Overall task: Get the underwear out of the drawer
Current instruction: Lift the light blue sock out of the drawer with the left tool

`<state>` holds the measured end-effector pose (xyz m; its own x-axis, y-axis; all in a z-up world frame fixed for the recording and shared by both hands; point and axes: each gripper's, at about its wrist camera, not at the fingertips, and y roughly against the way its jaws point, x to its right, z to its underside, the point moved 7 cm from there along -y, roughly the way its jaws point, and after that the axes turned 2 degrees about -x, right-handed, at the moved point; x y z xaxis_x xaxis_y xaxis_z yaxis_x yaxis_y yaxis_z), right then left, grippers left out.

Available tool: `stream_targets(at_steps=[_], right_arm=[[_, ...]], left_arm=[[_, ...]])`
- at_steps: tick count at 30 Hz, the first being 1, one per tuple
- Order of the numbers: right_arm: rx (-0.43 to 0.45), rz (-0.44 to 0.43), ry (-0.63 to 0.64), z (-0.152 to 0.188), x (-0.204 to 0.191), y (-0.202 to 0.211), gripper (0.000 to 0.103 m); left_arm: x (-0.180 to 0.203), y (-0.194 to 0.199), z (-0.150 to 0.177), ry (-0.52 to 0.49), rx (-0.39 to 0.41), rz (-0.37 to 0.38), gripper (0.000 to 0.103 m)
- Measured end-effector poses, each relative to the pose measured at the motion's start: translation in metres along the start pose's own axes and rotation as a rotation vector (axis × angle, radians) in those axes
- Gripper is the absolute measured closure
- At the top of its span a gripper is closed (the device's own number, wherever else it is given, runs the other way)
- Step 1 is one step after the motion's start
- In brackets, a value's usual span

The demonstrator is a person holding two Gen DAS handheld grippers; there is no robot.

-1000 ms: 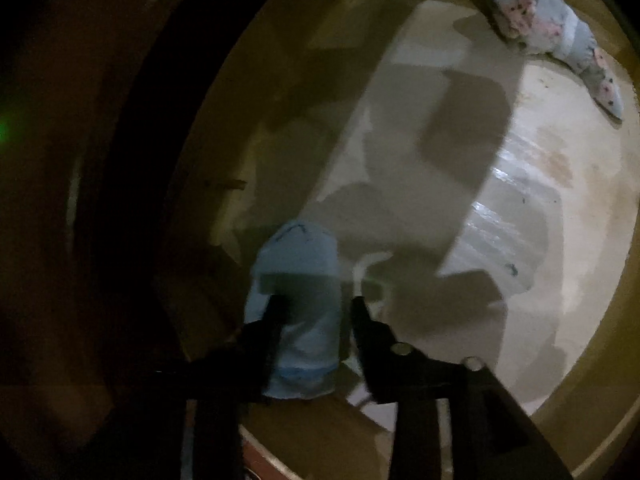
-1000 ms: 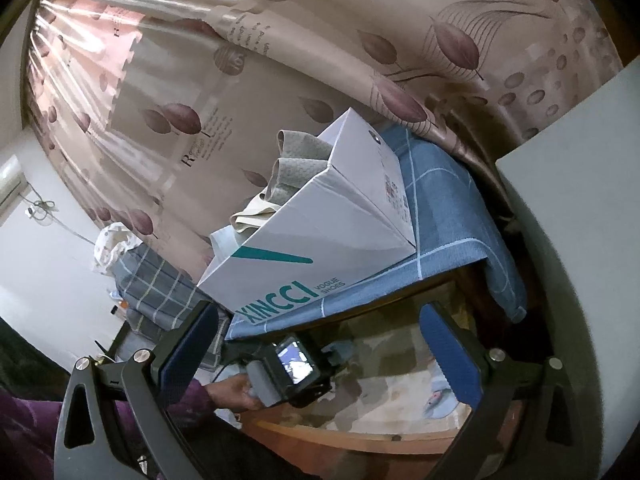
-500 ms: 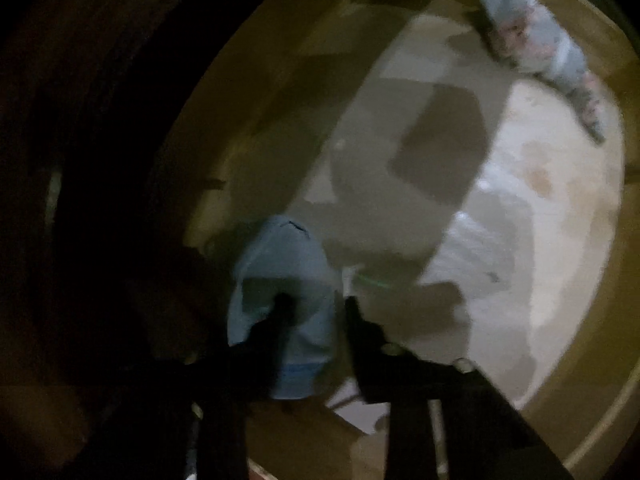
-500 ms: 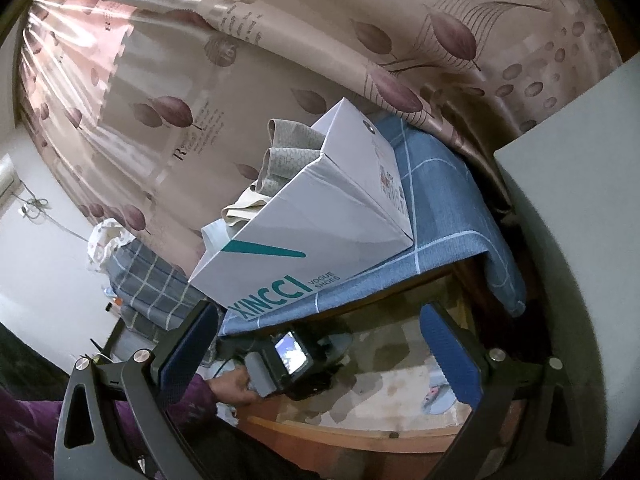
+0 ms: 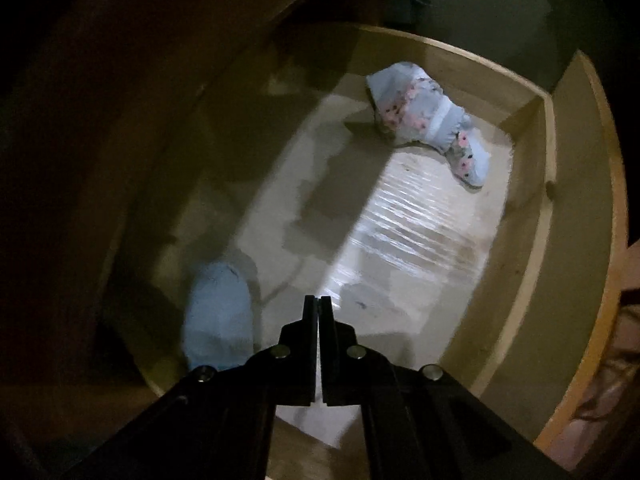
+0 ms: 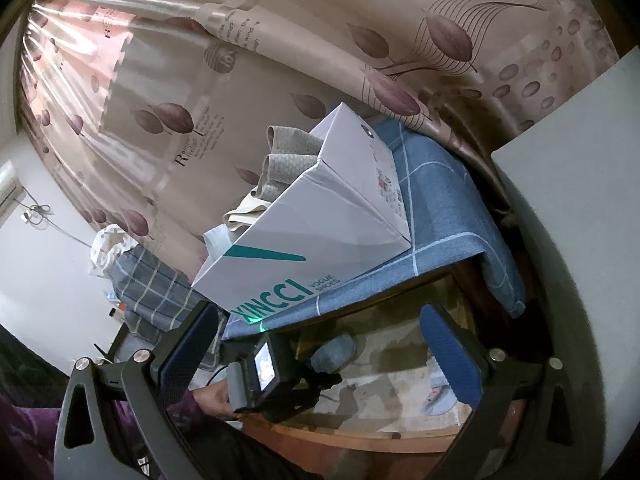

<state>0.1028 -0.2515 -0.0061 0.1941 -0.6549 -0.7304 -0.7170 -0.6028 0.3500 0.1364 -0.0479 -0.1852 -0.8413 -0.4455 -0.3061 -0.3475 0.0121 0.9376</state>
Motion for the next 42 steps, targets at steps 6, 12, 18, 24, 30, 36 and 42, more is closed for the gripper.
stream_targets(at_steps=[6, 12, 18, 24, 30, 36, 42], right_arm=[[0.001, -0.001, -0.012, 0.0, 0.002, 0.001, 0.001], [-0.013, 0.018, -0.016, 0.0, 0.004, -0.003, 0.001], [-0.047, 0.049, 0.025, 0.006, -0.001, -0.011, 0.001], [-0.071, 0.056, 0.05, 0.01, -0.004, -0.015, 0.001], [-0.069, 0.035, 0.02, 0.009, 0.0, -0.014, 0.001], [-0.052, 0.007, -0.03, 0.005, 0.005, -0.012, 0.001], [-0.046, 0.026, -0.016, 0.005, 0.004, -0.011, 0.001]], left_arm=[[-0.005, -0.016, 0.014, -0.074, -0.023, -0.138, 0.097], [-0.008, -0.027, 0.016, -0.074, -0.024, -0.209, 0.076], [-0.048, -0.059, 0.028, -0.037, -0.075, -0.289, 0.075], [-0.068, -0.078, 0.034, -0.049, -0.096, -0.283, 0.071], [-0.069, -0.1, 0.04, -0.091, -0.051, -0.246, 0.041], [-0.071, -0.095, 0.042, 0.01, -0.074, -0.15, 0.059], [-0.035, -0.053, 0.036, -0.046, -0.008, -0.05, 0.076]])
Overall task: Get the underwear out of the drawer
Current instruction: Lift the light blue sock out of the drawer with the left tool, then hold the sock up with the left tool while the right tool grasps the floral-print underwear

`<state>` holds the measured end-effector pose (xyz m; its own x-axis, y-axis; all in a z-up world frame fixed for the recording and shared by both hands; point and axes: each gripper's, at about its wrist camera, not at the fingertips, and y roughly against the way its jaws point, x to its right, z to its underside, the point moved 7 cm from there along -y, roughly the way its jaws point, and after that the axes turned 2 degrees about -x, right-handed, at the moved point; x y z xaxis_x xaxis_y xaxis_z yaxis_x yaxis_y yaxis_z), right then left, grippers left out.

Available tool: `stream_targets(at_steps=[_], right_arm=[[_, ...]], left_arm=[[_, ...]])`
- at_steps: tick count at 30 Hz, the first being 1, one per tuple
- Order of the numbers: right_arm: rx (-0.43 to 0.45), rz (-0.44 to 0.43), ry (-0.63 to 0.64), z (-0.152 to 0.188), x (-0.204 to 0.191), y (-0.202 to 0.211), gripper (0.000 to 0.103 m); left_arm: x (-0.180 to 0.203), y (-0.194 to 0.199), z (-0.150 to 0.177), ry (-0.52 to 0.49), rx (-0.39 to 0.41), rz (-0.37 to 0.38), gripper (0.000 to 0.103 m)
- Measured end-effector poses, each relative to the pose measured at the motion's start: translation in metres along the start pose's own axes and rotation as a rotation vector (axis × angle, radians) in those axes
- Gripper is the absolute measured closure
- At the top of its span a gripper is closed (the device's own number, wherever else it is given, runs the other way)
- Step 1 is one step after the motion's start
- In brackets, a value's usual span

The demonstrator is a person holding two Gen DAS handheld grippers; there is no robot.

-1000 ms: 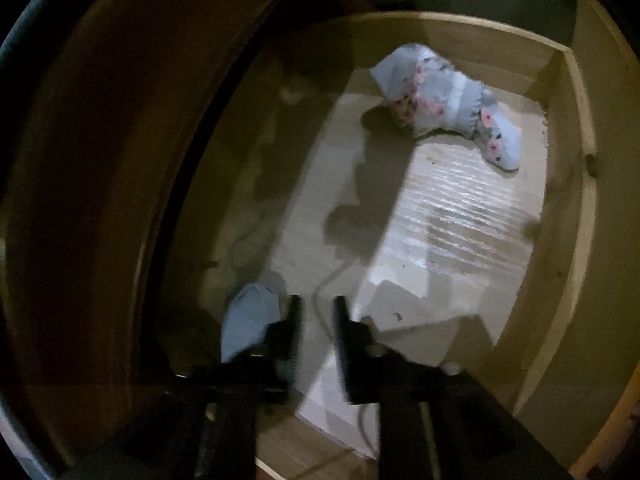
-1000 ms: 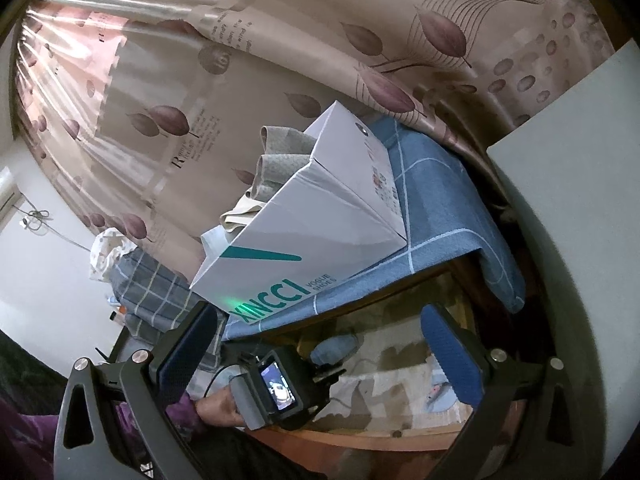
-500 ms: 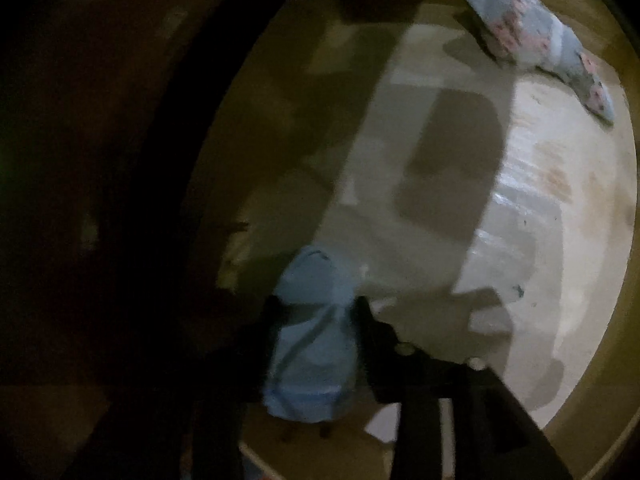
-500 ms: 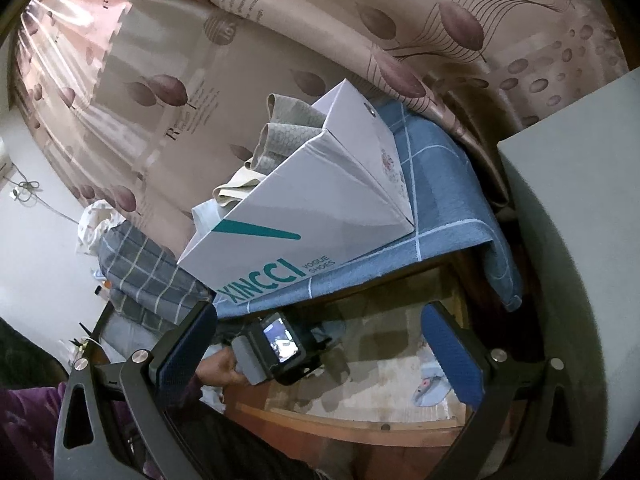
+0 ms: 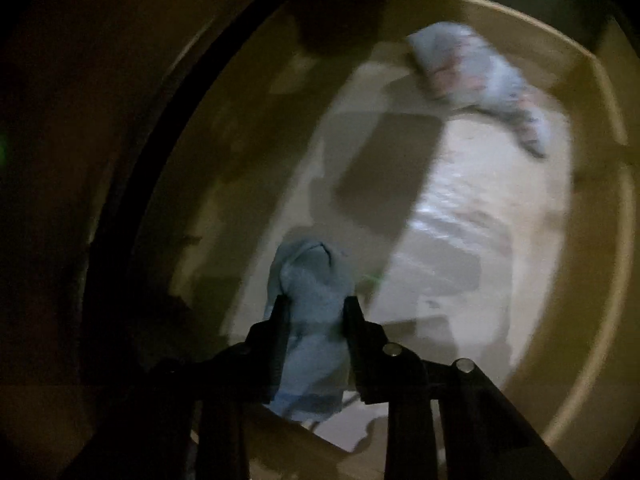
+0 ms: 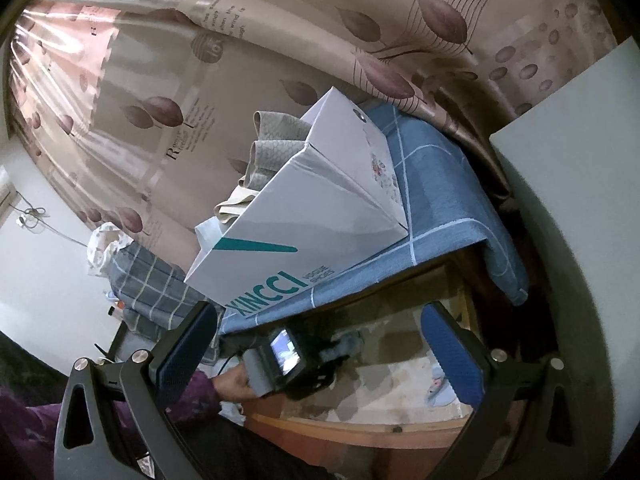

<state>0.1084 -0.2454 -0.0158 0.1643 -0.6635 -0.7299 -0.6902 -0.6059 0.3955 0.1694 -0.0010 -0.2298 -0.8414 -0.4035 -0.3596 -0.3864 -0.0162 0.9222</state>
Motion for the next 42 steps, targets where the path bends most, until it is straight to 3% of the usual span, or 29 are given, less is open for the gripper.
stream_targets(at_steps=[3, 7, 18, 23, 27, 32, 37, 42], right_arm=[[-0.016, 0.033, 0.026, 0.002, -0.001, -0.004, 0.001], [-0.055, 0.071, 0.083, 0.008, -0.007, -0.011, 0.001], [-0.312, 0.244, 0.252, 0.044, -0.009, -0.061, 0.001], [-0.464, 0.328, 0.342, 0.071, -0.004, -0.089, 0.001], [-0.569, 0.353, 0.34, 0.088, 0.009, -0.116, 0.001], [-0.717, 0.4, 0.272, 0.113, 0.041, -0.156, 0.018], [-0.816, 0.508, 0.33, 0.137, 0.064, -0.184, 0.025], [-0.842, 0.619, 0.352, 0.136, 0.084, -0.202, 0.027]], left_arm=[[0.016, 0.022, -0.001, -0.051, 0.039, 0.003, 0.076], [0.015, 0.051, 0.004, -0.034, 0.106, 0.009, 0.076], [-0.007, 0.163, 0.001, 0.173, 0.299, 0.037, 0.076], [-0.019, 0.184, 0.003, 0.3, 0.382, 0.066, 0.076], [-0.026, 0.206, 0.015, 0.421, 0.45, 0.104, 0.076], [-0.032, 0.223, 0.029, 0.533, 0.534, 0.138, 0.076], [-0.035, 0.233, 0.032, 0.569, 0.595, 0.157, 0.075], [-0.037, 0.23, 0.032, 0.586, 0.62, 0.169, 0.075]])
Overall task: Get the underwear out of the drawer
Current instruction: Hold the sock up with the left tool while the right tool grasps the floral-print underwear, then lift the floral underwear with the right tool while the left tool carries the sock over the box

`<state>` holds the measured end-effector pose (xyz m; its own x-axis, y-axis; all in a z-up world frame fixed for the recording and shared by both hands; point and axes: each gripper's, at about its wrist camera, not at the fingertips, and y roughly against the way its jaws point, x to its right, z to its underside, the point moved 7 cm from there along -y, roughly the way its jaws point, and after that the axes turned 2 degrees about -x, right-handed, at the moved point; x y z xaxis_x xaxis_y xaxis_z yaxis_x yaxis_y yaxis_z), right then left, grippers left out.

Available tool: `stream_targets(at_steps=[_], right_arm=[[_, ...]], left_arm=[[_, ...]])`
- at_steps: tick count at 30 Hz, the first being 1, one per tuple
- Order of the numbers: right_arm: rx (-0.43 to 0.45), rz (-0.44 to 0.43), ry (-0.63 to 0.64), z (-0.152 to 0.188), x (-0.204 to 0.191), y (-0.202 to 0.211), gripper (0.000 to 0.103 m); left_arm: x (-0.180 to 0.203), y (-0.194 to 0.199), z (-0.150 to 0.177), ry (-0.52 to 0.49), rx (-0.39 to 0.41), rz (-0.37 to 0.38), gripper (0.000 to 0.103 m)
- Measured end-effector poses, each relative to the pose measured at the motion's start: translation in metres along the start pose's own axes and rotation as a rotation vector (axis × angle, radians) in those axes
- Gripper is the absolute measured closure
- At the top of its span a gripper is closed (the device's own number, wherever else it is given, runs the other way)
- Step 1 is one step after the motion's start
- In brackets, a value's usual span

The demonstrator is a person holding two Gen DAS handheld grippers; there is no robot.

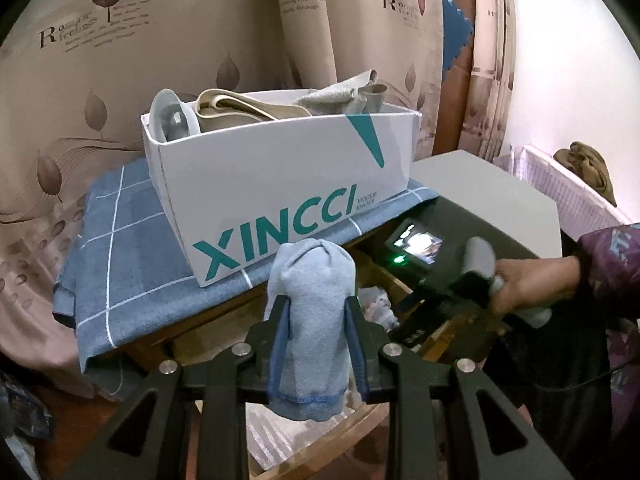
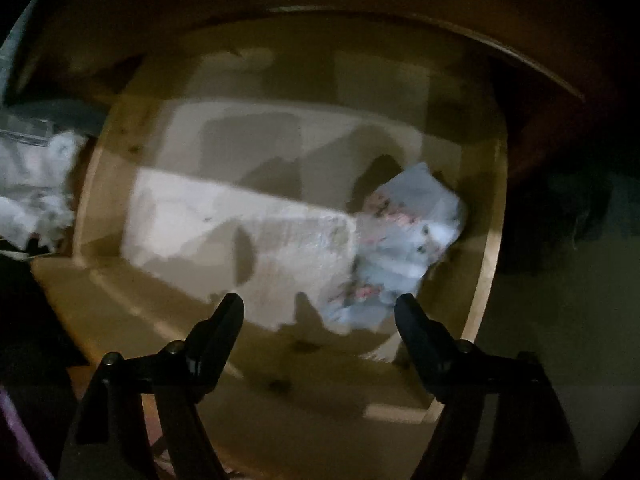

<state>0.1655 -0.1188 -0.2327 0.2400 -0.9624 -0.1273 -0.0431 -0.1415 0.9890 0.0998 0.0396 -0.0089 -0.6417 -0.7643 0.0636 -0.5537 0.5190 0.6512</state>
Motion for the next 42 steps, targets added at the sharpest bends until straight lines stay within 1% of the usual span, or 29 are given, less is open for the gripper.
stream_targets(at_steps=[3, 6, 8, 11, 13, 16, 19, 20, 21, 22, 23, 27, 28, 32, 33, 34, 35, 37, 39, 42], right_arm=[[-0.022, 0.051, -0.005, -0.01, 0.007, -0.01, 0.027], [-0.034, 0.074, 0.003, -0.019, 0.01, -0.017, 0.027], [-0.042, 0.095, 0.026, -0.024, 0.01, -0.022, 0.027], [-0.062, 0.145, 0.063, -0.029, 0.011, -0.032, 0.027], [-0.085, 0.144, 0.063, -0.033, 0.013, -0.037, 0.027], [-0.124, 0.134, 0.029, -0.039, 0.02, -0.044, 0.027], [-0.151, 0.138, 0.03, -0.037, 0.021, -0.048, 0.027], [-0.149, 0.145, 0.038, -0.037, 0.021, -0.048, 0.029], [-0.149, 0.154, 0.054, -0.039, 0.021, -0.048, 0.041], [-0.15, 0.191, 0.079, -0.039, 0.022, -0.049, 0.064], [-0.146, 0.225, 0.094, -0.039, 0.024, -0.05, 0.074], [-0.115, 0.232, 0.137, -0.038, 0.022, -0.046, 0.088], [-0.107, 0.232, 0.144, -0.037, 0.021, -0.044, 0.09], [-0.051, 0.195, 0.181, -0.03, 0.007, -0.025, 0.092], [-0.049, 0.179, 0.181, -0.028, 0.004, -0.021, 0.092], [-0.056, 0.125, 0.161, -0.022, 0.0, -0.018, 0.093], [-0.046, 0.115, 0.16, -0.02, 0.0, -0.016, 0.093], [-0.003, 0.146, 0.196, -0.014, -0.007, -0.006, 0.093], [0.037, 0.107, 0.175, -0.012, -0.011, 0.008, 0.093], [0.107, 0.082, 0.155, -0.006, -0.01, 0.03, 0.093]], left_arm=[[-0.003, 0.0, 0.0, 0.011, 0.001, -0.002, 0.075], [-0.005, -0.001, 0.002, 0.019, 0.0, 0.0, 0.075], [-0.006, -0.002, 0.002, 0.031, -0.004, 0.01, 0.075], [-0.007, -0.003, 0.003, 0.033, -0.007, 0.005, 0.075], [-0.007, -0.004, 0.003, 0.036, -0.01, 0.007, 0.075], [-0.007, -0.006, 0.003, 0.034, -0.016, 0.006, 0.075], [-0.007, -0.008, 0.004, 0.03, -0.021, -0.002, 0.074], [-0.008, -0.008, 0.004, 0.033, -0.023, 0.0, 0.074], [-0.008, -0.009, 0.004, 0.035, -0.024, -0.001, 0.074], [-0.009, -0.009, 0.004, 0.035, -0.025, -0.005, 0.074], [-0.009, -0.009, 0.004, 0.036, -0.024, -0.007, 0.074], [-0.011, -0.009, 0.005, 0.041, -0.025, -0.01, 0.074], [-0.012, -0.009, 0.005, 0.044, -0.026, -0.007, 0.074], [-0.015, -0.007, 0.005, 0.059, -0.019, -0.005, 0.073], [-0.016, -0.007, 0.005, 0.061, -0.018, -0.007, 0.073], [-0.016, -0.006, 0.004, 0.061, -0.016, -0.01, 0.073], [-0.017, -0.006, 0.005, 0.063, -0.014, -0.009, 0.073], [-0.017, -0.005, 0.004, 0.066, -0.012, -0.006, 0.073], [-0.017, -0.005, 0.004, 0.061, -0.011, -0.009, 0.073], [-0.015, -0.005, 0.004, 0.054, -0.013, -0.008, 0.073]])
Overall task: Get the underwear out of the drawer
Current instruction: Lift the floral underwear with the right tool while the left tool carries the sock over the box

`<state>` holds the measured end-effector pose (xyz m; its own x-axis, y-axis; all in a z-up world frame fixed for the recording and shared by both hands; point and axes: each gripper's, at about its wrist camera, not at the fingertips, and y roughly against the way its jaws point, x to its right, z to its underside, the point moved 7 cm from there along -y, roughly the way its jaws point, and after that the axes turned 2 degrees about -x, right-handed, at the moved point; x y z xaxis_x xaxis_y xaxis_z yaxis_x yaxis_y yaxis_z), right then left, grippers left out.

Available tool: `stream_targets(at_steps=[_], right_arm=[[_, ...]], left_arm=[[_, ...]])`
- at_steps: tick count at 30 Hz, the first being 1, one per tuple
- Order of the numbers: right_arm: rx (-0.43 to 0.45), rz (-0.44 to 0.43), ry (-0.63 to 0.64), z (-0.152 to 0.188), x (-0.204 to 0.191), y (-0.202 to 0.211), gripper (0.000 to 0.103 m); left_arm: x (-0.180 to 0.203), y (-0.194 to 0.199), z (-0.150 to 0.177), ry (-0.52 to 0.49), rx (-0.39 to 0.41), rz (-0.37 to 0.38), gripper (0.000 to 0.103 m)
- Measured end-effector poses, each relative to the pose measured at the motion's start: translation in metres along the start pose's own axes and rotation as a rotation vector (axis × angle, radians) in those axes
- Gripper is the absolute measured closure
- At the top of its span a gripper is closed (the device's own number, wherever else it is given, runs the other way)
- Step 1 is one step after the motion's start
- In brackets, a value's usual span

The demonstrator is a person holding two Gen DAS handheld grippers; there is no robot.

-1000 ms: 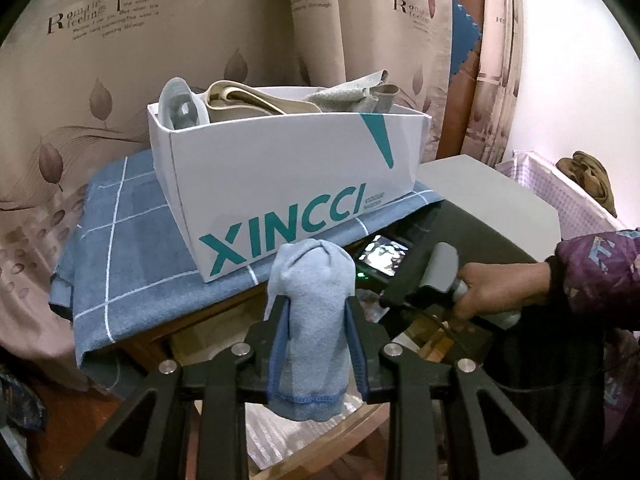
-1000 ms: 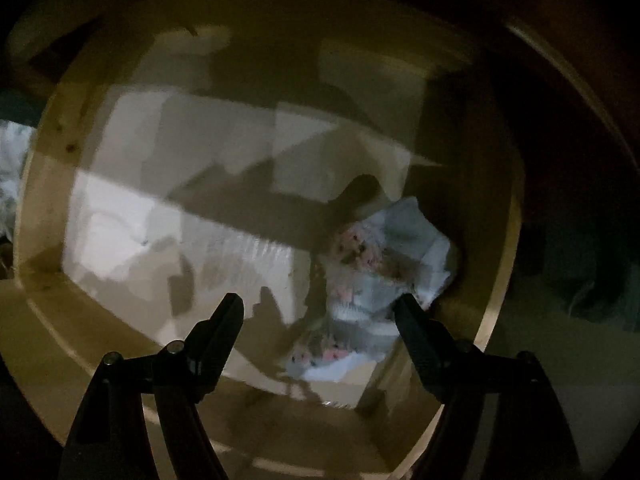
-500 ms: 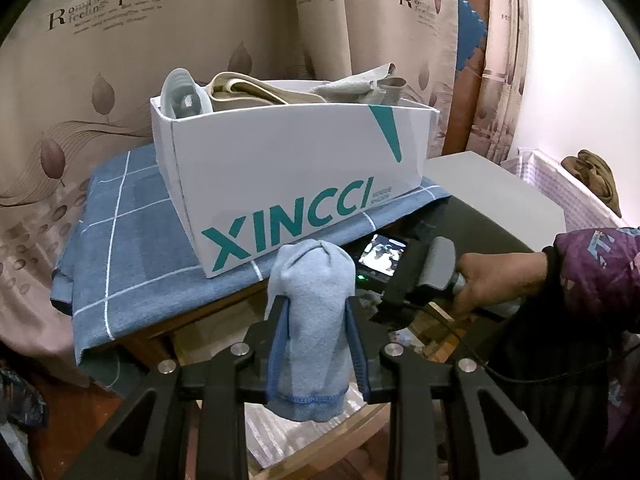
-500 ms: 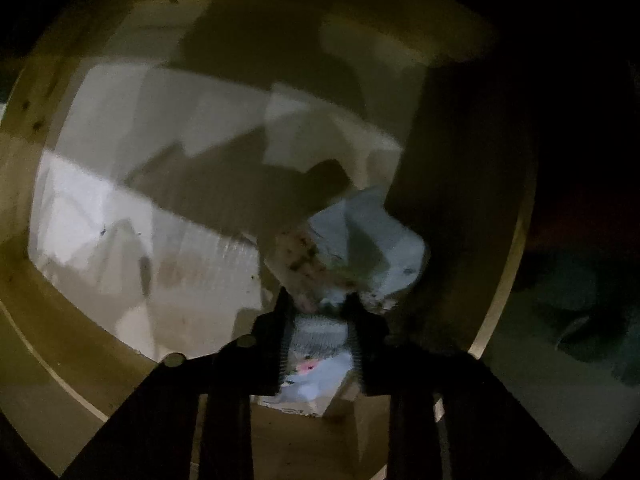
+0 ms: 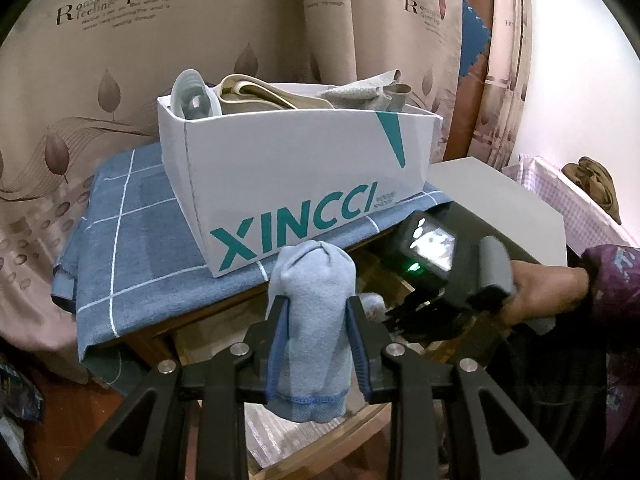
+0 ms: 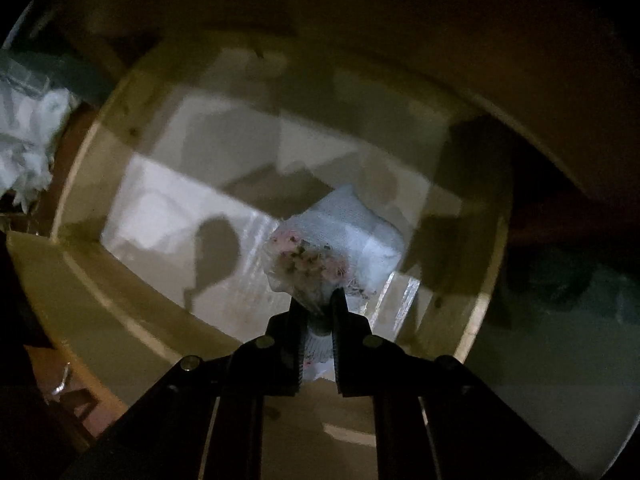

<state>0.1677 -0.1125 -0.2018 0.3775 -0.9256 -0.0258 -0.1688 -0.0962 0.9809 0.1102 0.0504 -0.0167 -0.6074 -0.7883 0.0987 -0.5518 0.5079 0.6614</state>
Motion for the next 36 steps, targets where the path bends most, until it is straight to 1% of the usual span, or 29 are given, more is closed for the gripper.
stream_targets(at_steps=[1, 2, 3, 7, 8, 12, 14, 16, 19, 22, 25, 27, 31, 32, 36], right_arm=[[0.021, -0.008, -0.009, 0.004, 0.002, 0.007, 0.093], [0.051, -0.017, -0.021, 0.003, -0.012, 0.014, 0.093], [0.077, -0.029, -0.031, -0.002, -0.009, 0.021, 0.093], [0.18, -0.096, -0.103, -0.002, -0.004, 0.051, 0.093], [0.198, -0.109, -0.118, -0.007, -0.004, 0.059, 0.093], [0.26, -0.193, -0.205, 0.001, 0.005, 0.077, 0.093], [0.271, -0.194, -0.219, 0.003, 0.01, 0.081, 0.093], [0.263, -0.194, -0.22, 0.002, 0.011, 0.08, 0.093], [0.245, -0.171, -0.205, 0.001, 0.009, 0.075, 0.093], [0.227, -0.146, -0.188, -0.002, 0.002, 0.063, 0.093], [0.222, -0.15, -0.183, -0.003, -0.004, 0.056, 0.093], [0.226, -0.155, -0.186, -0.004, -0.004, 0.056, 0.093], [0.241, -0.17, -0.198, -0.001, -0.002, 0.057, 0.093], [0.244, -0.174, -0.2, -0.001, -0.001, 0.058, 0.093], [0.253, -0.183, -0.206, 0.001, 0.002, 0.061, 0.093]], left_arm=[[0.0, 0.0, 0.0, -0.002, 0.0, -0.001, 0.073], [0.0, 0.0, 0.0, -0.003, -0.001, -0.001, 0.073], [0.0, 0.0, 0.0, -0.003, -0.001, -0.002, 0.073], [0.002, 0.002, 0.0, -0.005, 0.006, -0.009, 0.073], [0.002, 0.003, 0.0, -0.003, 0.01, -0.008, 0.073], [0.004, 0.006, 0.0, 0.01, 0.021, -0.001, 0.073], [0.006, 0.009, -0.002, 0.02, 0.033, 0.005, 0.073], [0.011, 0.015, -0.005, 0.025, 0.051, 0.01, 0.073], [0.019, 0.028, -0.014, 0.042, 0.087, 0.015, 0.073], [0.026, 0.04, -0.026, 0.064, 0.107, 0.022, 0.073], [0.033, 0.053, -0.046, 0.062, 0.125, 0.029, 0.073], [0.037, 0.061, -0.065, 0.051, 0.14, 0.03, 0.073], [0.04, 0.071, -0.108, 0.008, 0.171, 0.017, 0.073], [0.04, 0.072, -0.123, -0.001, 0.181, 0.016, 0.073], [0.035, 0.067, -0.165, -0.044, 0.199, -0.011, 0.073]])
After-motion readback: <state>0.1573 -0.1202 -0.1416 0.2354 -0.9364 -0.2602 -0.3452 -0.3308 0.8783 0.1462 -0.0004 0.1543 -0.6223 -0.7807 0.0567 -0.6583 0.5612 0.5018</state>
